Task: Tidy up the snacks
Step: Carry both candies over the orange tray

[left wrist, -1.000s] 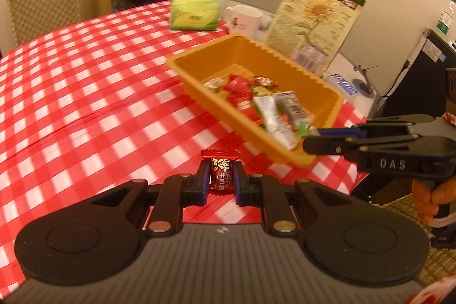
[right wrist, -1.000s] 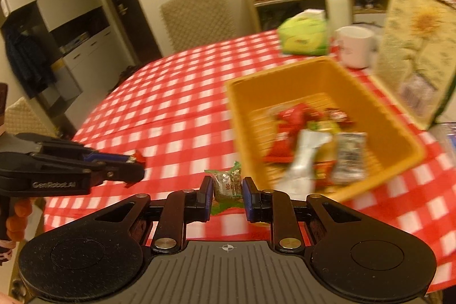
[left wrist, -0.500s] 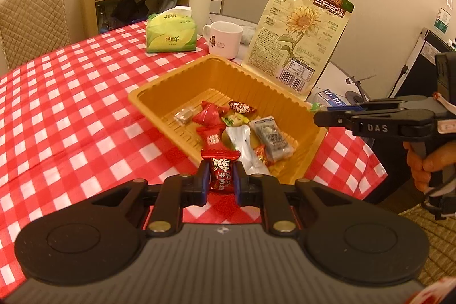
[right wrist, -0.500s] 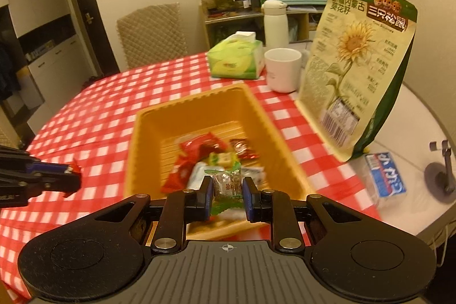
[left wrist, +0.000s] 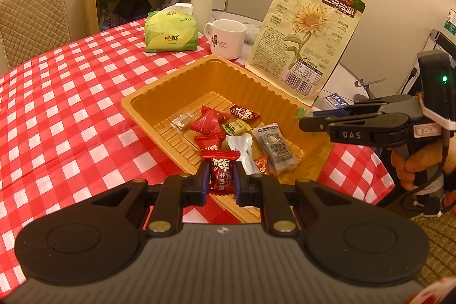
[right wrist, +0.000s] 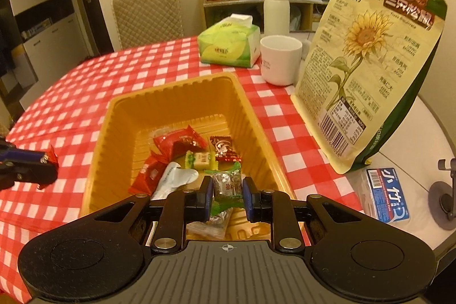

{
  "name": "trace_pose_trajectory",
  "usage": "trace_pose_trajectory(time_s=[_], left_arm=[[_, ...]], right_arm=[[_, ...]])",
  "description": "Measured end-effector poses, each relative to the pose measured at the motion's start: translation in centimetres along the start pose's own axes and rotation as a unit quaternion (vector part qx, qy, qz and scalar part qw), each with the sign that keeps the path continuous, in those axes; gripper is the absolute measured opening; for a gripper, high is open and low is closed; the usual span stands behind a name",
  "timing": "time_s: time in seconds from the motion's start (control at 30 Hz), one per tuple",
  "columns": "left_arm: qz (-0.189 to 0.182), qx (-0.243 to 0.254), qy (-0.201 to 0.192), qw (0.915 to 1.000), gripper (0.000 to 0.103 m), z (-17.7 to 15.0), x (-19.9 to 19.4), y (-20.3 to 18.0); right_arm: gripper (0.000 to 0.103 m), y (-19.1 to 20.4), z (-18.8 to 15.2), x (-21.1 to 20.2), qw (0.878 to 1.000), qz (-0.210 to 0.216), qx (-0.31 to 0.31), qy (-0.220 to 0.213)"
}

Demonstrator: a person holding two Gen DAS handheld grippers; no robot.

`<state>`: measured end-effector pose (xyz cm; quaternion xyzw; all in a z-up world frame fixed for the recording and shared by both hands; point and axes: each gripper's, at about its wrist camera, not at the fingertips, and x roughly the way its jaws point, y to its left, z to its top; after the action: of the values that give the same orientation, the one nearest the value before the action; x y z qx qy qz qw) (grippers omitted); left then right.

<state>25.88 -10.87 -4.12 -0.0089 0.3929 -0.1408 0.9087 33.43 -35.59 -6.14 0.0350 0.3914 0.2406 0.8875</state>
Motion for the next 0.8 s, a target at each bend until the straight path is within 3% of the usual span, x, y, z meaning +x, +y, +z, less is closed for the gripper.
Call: trace_pose_trajectory(time_s=[0.33,0.8], left_arm=[[-0.003,0.001,0.007,1.0000,0.015,0.5,1.2,0.1],[-0.003,0.001,0.012,0.9999,0.015,0.9,2.2,0.3]], right_arm=[[0.023,-0.3,-0.3,1.4,1.000,-0.003,-0.003,0.019],[0.023,-0.3,0.4,0.9,1.000,0.007,0.029,0.008]])
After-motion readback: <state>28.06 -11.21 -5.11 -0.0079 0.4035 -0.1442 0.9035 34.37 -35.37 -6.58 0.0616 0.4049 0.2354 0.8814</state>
